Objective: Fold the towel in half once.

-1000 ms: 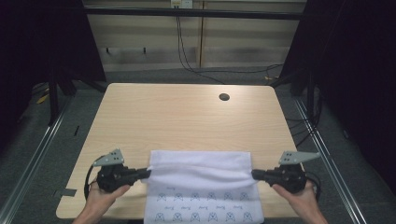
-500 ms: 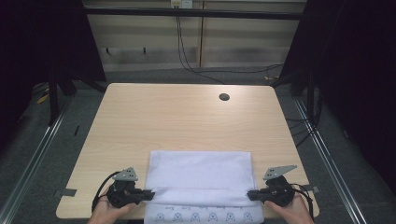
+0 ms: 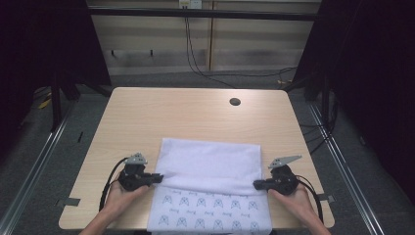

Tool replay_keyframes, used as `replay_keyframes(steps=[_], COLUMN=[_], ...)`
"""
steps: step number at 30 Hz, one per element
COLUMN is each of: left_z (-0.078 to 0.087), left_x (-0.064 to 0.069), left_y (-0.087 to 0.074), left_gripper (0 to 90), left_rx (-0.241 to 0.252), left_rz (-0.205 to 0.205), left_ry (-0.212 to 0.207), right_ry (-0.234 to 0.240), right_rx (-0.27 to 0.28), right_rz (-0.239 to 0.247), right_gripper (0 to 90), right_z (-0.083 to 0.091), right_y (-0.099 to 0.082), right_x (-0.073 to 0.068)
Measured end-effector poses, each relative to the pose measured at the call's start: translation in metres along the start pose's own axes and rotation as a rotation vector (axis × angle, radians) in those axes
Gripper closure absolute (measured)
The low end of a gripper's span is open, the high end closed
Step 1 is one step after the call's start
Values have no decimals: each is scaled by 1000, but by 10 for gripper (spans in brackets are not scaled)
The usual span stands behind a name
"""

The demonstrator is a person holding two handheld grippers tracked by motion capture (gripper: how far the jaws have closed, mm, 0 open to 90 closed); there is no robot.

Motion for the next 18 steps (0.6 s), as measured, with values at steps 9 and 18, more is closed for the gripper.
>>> replay_keyframes(steps=[9, 18], left_z=[-27, -51], left_x=[-37, -71], left_y=[36, 68], left_gripper=[873, 873], left_rx=[17, 28], left_rz=[29, 44], left_ry=[85, 161], right_ry=[-66, -119], right_rx=[15, 58], right_rz=[-32, -69], right_gripper=[873, 873], right_z=[-16, -32], right_y=[40, 81], right_x=[36, 80])
Point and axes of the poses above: each handheld gripper's, and its own axes: z roughly backward along the jaws, y roughly out of its top, x roughly to its right, the point moved 4 cm from there along -z, roughly forward along the jaws, and after that the axes turned 9 degrees about y, right-handed, at the moved point
